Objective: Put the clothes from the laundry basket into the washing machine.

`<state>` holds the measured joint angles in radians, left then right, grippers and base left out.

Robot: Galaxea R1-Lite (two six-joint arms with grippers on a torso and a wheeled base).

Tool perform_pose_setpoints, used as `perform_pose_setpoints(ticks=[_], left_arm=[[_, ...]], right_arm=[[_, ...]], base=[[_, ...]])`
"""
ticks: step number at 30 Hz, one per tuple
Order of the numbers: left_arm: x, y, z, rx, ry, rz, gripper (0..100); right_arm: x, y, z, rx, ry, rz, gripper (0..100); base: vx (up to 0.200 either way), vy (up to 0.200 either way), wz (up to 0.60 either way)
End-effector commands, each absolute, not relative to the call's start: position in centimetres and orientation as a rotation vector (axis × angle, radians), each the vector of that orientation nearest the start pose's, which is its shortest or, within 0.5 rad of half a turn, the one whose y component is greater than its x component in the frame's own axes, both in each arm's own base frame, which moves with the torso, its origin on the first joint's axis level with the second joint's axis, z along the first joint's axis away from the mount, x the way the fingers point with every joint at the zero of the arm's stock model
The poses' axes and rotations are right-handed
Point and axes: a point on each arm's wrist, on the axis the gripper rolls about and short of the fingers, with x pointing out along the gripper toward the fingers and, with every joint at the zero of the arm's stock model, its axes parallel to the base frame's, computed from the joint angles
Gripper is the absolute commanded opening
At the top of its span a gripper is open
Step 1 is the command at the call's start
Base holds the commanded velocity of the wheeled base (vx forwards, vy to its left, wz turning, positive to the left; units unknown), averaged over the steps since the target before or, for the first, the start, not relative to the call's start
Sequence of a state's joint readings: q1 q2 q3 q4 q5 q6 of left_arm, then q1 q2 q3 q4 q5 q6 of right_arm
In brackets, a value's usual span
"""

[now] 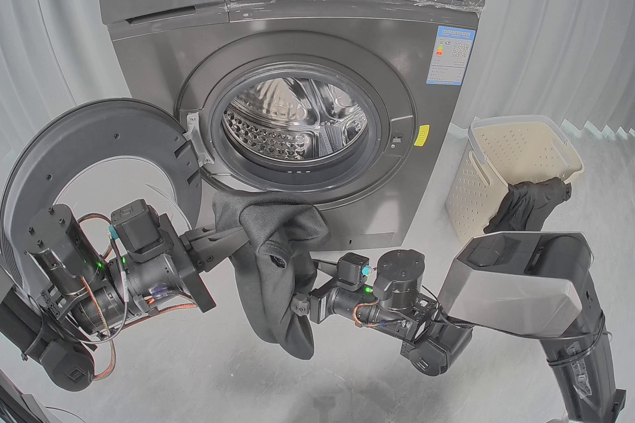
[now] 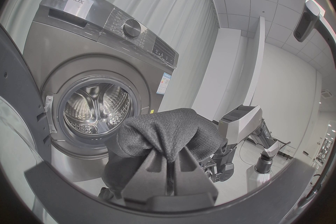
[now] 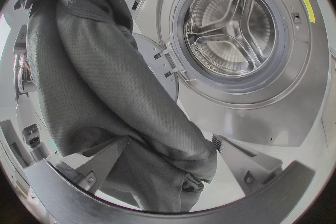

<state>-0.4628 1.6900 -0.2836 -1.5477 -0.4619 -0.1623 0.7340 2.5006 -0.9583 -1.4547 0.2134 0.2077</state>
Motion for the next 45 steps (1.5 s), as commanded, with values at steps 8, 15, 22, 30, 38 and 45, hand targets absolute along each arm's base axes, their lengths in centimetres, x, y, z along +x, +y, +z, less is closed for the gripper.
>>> perform_pose_setpoints(ticks=[8, 15, 22, 30, 38, 45], left_arm=[[21.0, -11.4, 15.1, -0.15, -0.067, -0.925, 0], [21.2, -11.0, 15.2, -0.152, -0.073, -0.906, 0], [21.5, -10.2, 15.3, -0.15, -0.08, -0.869, 0], [21.5, -9.8, 15.0, -0.147, -0.069, -0.852, 0], [21.2, -9.6, 14.6, -0.147, -0.049, -0.847, 0], [21.4, -9.4, 14.1, -0.141, -0.025, -0.828, 0]], right_arm=[[30.5, 28.4, -0.3, 0.181, 0.171, 0.933, 0], [30.3, 25.2, 1.7, 0.167, 0.174, 0.815, 0], [29.3, 20.2, 7.0, 0.186, 0.093, 0.712, 0], [26.2, 17.1, 11.5, 0.163, -0.013, 0.64, 0], [25.3, 16.0, 13.7, 0.181, -0.085, 0.577, 0], [25.8, 15.6, 15.6, 0.207, -0.16, 0.545, 0]], base=[[0.0, 0.0, 0.0], [0.0, 0.0, 0.0], [0.0, 0.0, 0.0], [0.0, 0.0, 0.0], [0.0, 0.0, 0.0], [0.0, 0.0, 0.0]])
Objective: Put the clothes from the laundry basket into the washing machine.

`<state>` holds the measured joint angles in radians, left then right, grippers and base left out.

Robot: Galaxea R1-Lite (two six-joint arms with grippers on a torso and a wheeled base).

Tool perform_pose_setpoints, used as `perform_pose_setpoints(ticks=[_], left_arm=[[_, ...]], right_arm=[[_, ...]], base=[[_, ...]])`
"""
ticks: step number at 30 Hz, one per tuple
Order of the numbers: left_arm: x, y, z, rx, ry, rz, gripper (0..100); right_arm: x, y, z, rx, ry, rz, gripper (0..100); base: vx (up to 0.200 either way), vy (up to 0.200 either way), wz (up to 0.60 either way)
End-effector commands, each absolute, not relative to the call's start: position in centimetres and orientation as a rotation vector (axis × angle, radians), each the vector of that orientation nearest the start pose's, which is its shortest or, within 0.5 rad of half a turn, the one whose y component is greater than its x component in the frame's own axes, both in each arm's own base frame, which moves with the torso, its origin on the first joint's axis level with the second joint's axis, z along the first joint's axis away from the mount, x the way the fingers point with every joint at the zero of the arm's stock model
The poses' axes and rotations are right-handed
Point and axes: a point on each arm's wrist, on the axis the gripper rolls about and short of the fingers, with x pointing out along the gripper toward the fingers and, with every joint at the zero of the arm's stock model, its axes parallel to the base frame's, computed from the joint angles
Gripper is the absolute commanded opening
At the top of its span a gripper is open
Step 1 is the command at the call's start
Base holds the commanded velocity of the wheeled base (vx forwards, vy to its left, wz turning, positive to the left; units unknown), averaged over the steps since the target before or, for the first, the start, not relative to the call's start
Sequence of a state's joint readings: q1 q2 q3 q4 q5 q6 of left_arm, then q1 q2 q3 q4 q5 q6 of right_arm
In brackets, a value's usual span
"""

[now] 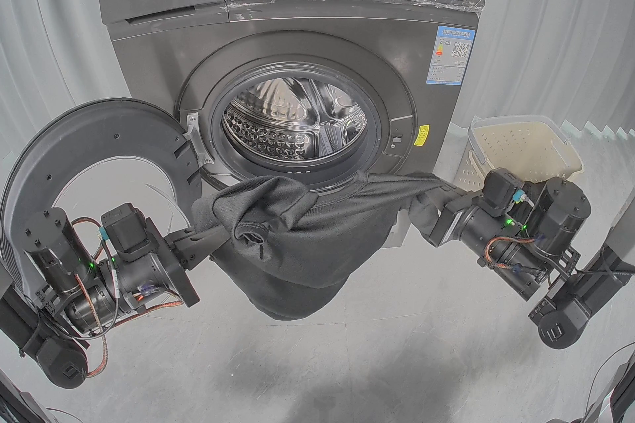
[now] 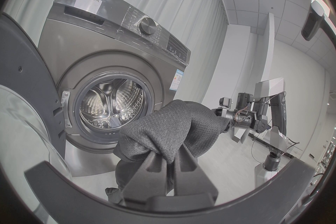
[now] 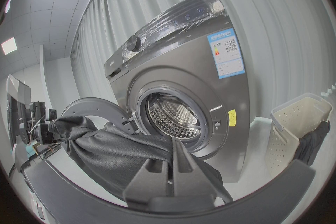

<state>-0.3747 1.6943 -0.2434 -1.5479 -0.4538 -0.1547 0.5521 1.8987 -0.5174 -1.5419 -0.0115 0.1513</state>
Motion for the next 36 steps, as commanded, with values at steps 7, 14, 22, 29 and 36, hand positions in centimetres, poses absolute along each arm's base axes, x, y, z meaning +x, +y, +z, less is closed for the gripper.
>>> perform_pose_setpoints(ticks=[7, 14, 22, 29, 36], left_arm=[[21.5, -9.3, 14.2, -0.145, -0.033, -0.817, 0], [21.2, -9.2, 13.4, -0.153, 0.01, -0.82, 0], [22.6, -9.5, 9.8, -0.151, 0.166, -0.793, 100], [23.3, -9.4, 8.1, -0.151, 0.234, -0.756, 100], [23.1, -9.3, 7.5, -0.149, 0.265, -0.755, 100]], right_arm=[[25.8, 16.0, 16.0, 0.218, -0.18, 0.553, 0], [25.5, 16.9, 16.5, 0.236, -0.194, 0.545, 0], [25.3, 17.5, 16.8, 0.243, -0.206, 0.569, 0], [24.8, 18.5, 16.7, 0.251, -0.198, 0.599, 0], [24.7, 18.9, 16.9, 0.261, -0.207, 0.589, 0]], base=[[0.0, 0.0, 0.0], [0.0, 0.0, 0.0], [0.0, 0.0, 0.0], [0.0, 0.0, 0.0], [0.0, 0.0, 0.0]])
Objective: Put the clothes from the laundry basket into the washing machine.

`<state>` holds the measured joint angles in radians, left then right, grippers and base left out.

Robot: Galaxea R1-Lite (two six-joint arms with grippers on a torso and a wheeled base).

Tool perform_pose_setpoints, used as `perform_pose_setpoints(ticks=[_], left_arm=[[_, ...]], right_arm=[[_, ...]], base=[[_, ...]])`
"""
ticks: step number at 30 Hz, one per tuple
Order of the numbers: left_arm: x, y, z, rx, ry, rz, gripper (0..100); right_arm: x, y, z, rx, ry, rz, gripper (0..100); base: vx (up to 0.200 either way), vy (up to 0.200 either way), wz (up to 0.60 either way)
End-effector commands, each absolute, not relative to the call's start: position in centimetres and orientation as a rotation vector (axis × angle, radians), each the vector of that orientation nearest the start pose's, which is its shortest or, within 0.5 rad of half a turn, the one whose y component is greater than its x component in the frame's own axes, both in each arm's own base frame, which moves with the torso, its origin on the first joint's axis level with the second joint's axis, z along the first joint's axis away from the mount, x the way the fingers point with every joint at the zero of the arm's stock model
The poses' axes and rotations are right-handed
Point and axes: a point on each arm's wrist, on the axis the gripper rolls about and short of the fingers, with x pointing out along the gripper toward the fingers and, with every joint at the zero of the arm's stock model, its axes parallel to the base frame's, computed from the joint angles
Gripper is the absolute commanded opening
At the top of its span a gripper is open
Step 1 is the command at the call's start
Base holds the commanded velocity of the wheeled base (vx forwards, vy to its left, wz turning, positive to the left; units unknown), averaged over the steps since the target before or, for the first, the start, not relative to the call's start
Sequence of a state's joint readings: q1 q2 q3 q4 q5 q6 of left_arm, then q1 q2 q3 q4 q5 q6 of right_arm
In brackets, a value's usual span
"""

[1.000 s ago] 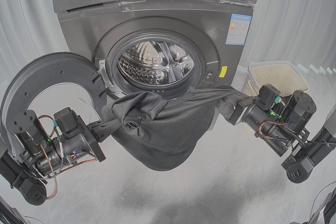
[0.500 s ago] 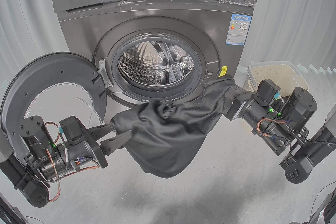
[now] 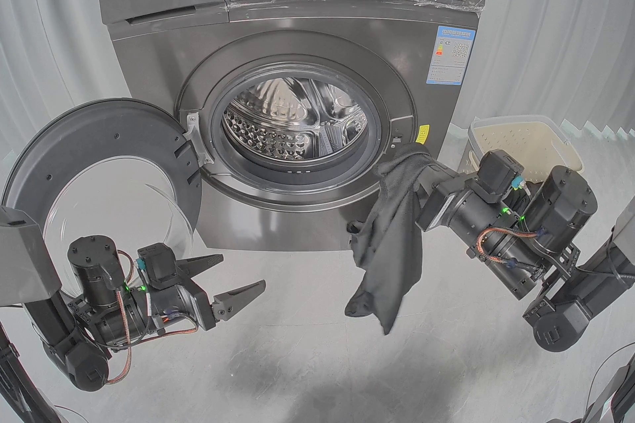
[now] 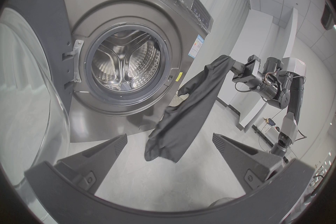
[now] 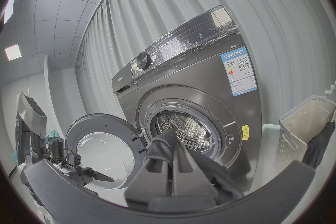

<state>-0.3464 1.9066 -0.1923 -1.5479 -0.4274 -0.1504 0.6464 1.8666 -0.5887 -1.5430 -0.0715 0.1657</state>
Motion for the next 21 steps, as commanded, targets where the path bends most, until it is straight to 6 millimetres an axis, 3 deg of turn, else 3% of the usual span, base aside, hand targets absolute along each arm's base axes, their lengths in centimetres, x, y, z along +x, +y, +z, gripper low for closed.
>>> perform_pose_setpoints(ticks=[1, 12, 14, 17, 21], left_arm=[[23.1, -9.3, 7.4, -0.146, 0.266, -0.755, 100], [22.6, -11.0, 6.6, -0.137, 0.303, -0.819, 100], [22.6, -12.2, 5.6, -0.12, 0.335, -0.858, 100], [22.7, -12.5, 5.4, -0.107, 0.336, -0.869, 100], [23.5, -13.3, 3.7, -0.071, 0.367, -0.886, 100]], right_arm=[[24.7, 19.0, 16.9, 0.262, -0.208, 0.593, 0], [24.5, 19.2, 17.3, 0.27, -0.222, 0.598, 0], [24.6, 19.4, 17.5, 0.272, -0.227, 0.603, 0], [24.5, 19.6, 17.4, 0.273, -0.226, 0.609, 0], [24.0, 20.4, 17.4, 0.278, -0.224, 0.636, 0]], base=[[0.0, 0.0, 0.0], [0.0, 0.0, 0.0], [0.0, 0.0, 0.0], [0.0, 0.0, 0.0], [0.0, 0.0, 0.0]])
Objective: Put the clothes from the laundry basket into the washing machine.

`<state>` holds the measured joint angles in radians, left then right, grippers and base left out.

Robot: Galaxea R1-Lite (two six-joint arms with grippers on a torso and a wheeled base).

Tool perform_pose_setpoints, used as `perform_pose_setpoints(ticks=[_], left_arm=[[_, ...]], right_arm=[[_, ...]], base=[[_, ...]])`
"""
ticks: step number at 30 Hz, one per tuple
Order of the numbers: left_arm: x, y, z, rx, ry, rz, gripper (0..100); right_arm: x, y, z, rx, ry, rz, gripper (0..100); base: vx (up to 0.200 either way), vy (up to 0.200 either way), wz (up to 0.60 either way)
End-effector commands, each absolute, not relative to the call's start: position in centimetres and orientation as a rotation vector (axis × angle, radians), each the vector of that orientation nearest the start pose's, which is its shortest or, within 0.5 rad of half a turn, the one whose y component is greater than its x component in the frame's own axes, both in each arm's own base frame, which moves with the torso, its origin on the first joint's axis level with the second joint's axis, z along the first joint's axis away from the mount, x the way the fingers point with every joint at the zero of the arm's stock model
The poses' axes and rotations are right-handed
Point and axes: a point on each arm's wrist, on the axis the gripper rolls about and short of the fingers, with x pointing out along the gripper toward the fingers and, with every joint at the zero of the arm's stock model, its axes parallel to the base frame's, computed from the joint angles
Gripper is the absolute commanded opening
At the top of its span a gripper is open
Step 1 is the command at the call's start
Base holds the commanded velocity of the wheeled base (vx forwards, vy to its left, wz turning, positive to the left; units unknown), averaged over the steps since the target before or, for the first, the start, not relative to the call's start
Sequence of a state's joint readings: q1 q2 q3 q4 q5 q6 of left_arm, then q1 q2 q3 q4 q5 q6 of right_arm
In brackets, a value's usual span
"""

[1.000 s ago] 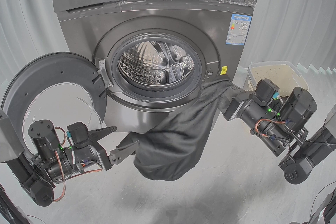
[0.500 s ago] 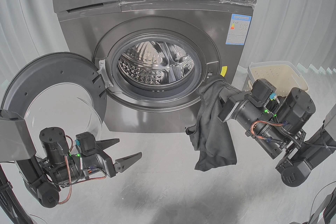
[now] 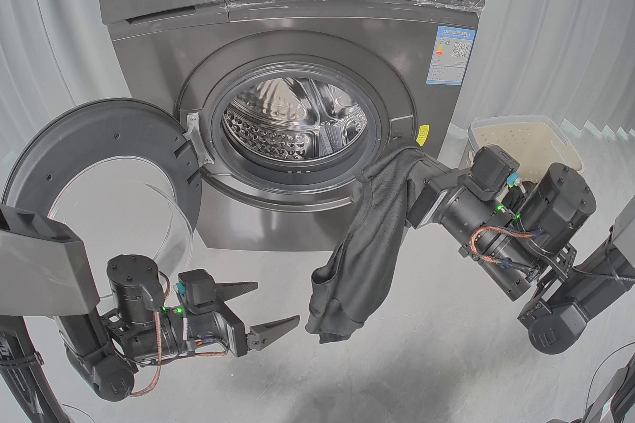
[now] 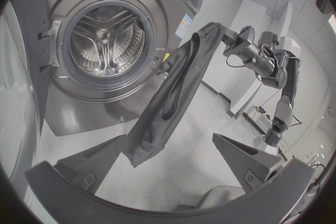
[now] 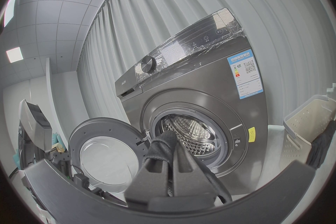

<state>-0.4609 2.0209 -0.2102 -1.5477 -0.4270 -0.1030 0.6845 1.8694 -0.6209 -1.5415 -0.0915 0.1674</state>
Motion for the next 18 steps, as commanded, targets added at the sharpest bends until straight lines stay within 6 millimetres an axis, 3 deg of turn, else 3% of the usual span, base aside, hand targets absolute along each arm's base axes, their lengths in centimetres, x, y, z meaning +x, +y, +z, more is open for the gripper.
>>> perform_pose_setpoints(ticks=[1, 10, 18], left_arm=[[23.7, -13.4, 3.5, -0.069, 0.373, -0.885, 100], [24.8, -14.0, 2.5, -0.064, 0.379, -0.887, 100], [26.7, -14.7, 0.7, -0.052, 0.38, -0.875, 100]], right_arm=[[24.0, 20.5, 17.4, 0.28, -0.223, 0.63, 0], [24.6, 22.0, 17.3, 0.289, -0.228, 0.622, 0], [24.0, 23.2, 16.9, 0.291, -0.214, 0.661, 0]], base=[[0.0, 0.0, 0.0], [0.0, 0.0, 0.0], [0.0, 0.0, 0.0]])
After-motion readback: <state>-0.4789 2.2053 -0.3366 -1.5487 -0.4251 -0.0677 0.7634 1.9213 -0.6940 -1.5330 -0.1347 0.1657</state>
